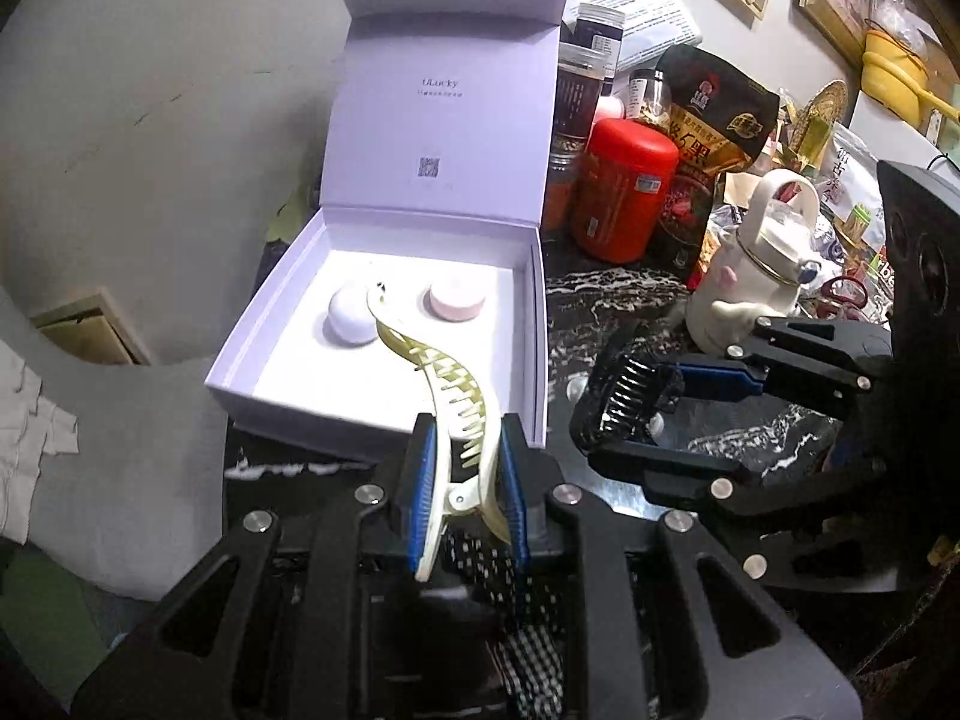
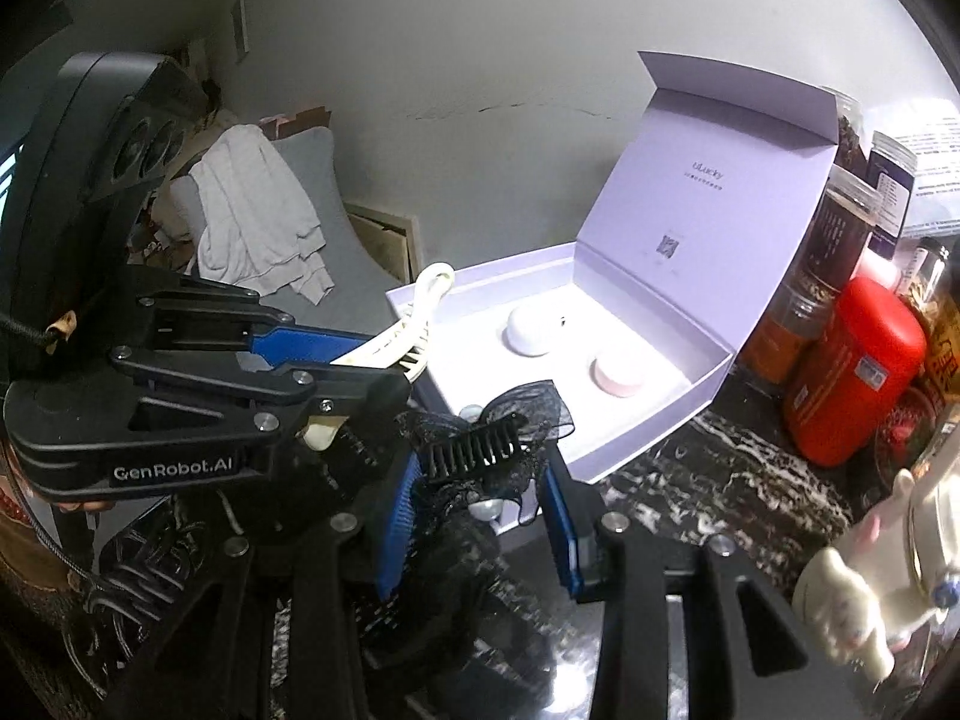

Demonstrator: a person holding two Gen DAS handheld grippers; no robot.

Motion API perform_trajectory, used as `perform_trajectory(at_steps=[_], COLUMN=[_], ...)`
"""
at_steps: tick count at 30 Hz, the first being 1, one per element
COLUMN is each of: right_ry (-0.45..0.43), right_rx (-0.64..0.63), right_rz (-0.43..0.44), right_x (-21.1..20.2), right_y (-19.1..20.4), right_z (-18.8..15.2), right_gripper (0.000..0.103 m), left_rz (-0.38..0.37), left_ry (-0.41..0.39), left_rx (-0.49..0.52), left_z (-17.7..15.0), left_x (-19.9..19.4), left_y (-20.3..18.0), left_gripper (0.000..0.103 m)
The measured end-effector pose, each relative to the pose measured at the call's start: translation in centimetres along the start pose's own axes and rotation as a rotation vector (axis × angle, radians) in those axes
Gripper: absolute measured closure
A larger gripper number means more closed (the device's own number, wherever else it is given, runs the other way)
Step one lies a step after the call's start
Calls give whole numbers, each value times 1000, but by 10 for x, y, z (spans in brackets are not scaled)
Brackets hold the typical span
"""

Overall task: Organize objects
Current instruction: 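Carry both held claw clips over the open white box and lower them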

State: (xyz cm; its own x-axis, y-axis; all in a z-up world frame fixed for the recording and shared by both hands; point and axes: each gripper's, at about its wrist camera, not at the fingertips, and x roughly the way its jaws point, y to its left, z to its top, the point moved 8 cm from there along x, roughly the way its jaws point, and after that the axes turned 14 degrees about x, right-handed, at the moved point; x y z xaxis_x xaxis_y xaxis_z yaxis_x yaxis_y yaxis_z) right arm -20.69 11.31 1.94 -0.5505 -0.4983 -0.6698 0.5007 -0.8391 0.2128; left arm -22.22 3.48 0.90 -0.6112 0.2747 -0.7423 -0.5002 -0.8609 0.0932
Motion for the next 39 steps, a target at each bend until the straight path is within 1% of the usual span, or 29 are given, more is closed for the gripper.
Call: perform_trajectory(at_steps=[9,13,17,29,37,39], right_ry=[-30,-39,-42,-52,-35,-25], right_rx=[18,29,52,94,147,140], right_rz=[-30,-58,-71,-82,-83,-86], right_x=[12,17,24,44,70,80], right_y=[-20,-31,-42,-63,-80,-83], right_z=[26,38,50,79,102,106], right_gripper=[63,63,63,63,63,63], left_rz=[-25,5,-4,26,31,38], left_ry=[12,-4,-3,9,17,22], left_rx=[8,4,-4,-10,-44,-47], left_z=[23,38,47,65,78,79], left_x=[29,40,51,77,99,104], left_y=[5,13,16,40,64,69], left_gripper=[84,84,84,84,84,84])
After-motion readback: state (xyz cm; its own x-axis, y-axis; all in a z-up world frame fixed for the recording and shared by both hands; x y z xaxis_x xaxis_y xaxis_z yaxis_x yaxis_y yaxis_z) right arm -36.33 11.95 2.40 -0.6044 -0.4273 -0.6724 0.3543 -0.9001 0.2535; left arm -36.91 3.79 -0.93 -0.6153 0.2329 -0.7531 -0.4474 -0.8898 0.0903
